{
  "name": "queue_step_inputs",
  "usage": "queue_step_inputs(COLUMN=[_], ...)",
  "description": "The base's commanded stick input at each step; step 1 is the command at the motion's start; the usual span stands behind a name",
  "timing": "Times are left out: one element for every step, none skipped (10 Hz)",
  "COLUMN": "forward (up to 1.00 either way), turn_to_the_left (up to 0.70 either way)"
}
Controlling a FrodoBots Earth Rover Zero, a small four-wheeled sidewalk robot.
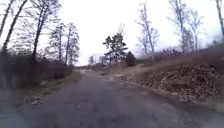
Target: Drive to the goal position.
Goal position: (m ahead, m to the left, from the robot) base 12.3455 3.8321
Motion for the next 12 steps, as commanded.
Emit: queue_step_inputs(forward=[0.5, 0.5, 0.5, 0.5, 0.5, 0.5, 0.5, 0.5, 0.5, 0.5, 0.5, 0.5], turn_to_the_left=[0.01, 0.01, 0.01, 0.01, 0.01, 0.01, 0.01, 0.01, 0.01, 0.01, 0.01, 0.01])
